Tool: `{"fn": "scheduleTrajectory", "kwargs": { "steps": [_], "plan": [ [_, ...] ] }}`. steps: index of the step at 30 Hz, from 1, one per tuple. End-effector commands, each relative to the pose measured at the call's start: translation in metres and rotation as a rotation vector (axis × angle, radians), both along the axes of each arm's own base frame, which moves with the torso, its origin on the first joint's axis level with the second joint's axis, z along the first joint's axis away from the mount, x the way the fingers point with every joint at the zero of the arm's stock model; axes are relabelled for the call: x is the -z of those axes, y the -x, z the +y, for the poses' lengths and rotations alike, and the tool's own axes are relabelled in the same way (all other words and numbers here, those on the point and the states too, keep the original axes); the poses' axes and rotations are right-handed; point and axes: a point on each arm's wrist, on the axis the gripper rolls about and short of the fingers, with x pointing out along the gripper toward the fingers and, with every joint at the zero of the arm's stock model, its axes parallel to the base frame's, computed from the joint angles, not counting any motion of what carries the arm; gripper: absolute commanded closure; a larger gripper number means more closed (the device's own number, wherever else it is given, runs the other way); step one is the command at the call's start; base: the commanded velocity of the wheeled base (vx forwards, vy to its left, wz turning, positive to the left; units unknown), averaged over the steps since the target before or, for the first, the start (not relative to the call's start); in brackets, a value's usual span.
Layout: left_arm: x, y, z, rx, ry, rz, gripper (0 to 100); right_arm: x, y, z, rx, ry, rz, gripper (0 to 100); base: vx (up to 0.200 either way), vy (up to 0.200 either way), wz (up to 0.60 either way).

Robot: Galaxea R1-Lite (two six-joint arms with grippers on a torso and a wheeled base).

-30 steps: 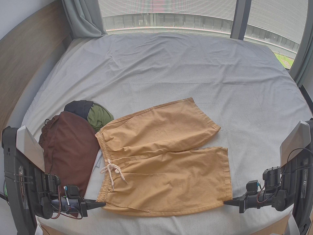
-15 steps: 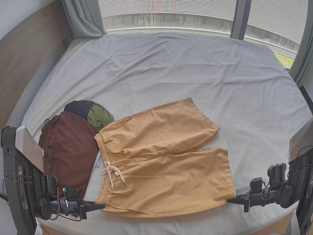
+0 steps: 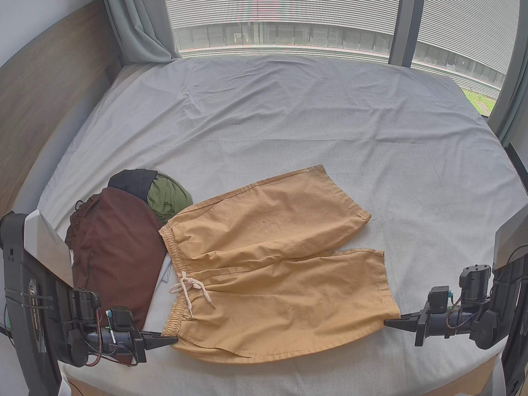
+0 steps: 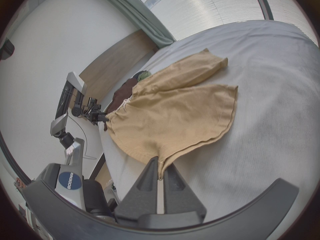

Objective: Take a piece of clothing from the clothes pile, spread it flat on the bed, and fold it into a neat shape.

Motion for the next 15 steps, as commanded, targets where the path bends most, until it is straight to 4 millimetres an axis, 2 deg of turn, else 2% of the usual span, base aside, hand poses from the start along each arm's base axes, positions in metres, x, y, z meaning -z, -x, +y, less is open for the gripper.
{"fn": "scheduleTrajectory", "kwargs": {
  "steps": [1,8,15],
  "plan": [
    [-0.013,-0.01,-0.001,-0.015,0.02,-0.038,100,-0.009,-0.003,0.003,0.014,-0.043,-0.028,100,0.0,0.0,0.0],
    [-0.041,-0.024,-0.005,-0.047,0.086,-0.065,100,-0.029,-0.017,0.006,0.038,-0.099,-0.093,100,0.0,0.0,0.0],
    [-0.056,-0.032,-0.008,-0.047,0.106,-0.109,100,-0.051,-0.021,0.01,0.047,-0.152,-0.143,100,0.0,0.0,0.0]
  ]
}}
